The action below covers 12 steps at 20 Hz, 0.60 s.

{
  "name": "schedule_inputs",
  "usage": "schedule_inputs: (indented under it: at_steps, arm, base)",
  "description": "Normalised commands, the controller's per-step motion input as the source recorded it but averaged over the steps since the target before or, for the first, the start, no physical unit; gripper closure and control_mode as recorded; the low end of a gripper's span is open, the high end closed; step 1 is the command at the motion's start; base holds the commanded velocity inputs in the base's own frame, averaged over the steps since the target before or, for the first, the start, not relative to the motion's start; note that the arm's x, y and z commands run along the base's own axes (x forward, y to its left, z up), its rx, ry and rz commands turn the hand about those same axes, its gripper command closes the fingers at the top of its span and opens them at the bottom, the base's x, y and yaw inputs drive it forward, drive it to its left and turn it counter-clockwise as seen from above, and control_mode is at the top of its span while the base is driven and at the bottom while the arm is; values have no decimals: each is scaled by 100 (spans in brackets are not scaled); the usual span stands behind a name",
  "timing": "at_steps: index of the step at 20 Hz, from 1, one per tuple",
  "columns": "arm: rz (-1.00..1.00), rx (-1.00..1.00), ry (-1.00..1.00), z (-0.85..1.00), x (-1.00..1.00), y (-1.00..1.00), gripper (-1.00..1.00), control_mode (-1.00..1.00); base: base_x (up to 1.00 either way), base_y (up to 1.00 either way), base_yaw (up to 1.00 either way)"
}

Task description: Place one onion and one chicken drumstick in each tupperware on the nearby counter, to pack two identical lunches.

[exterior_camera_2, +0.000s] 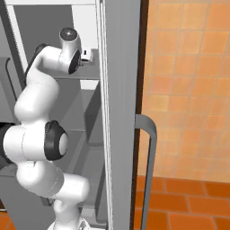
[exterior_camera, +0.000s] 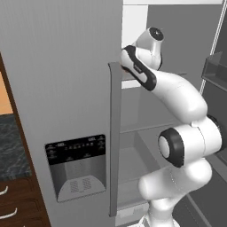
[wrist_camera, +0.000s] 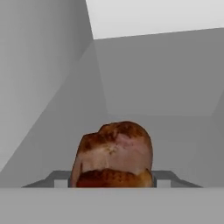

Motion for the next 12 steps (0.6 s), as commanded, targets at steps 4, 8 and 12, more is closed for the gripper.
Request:
schedule_inputs:
  at_steps: [4,8,12]
  arm:
    - [0,0,-38,41,-100,-4,100,-100]
    - [0,2,-38,65,-100,-23,100,-100]
    - [-9,13,-11,78,-100,-55,100,-100]
  base:
    - [0,0,0]
    - [0,0,0]
    - [0,0,0]
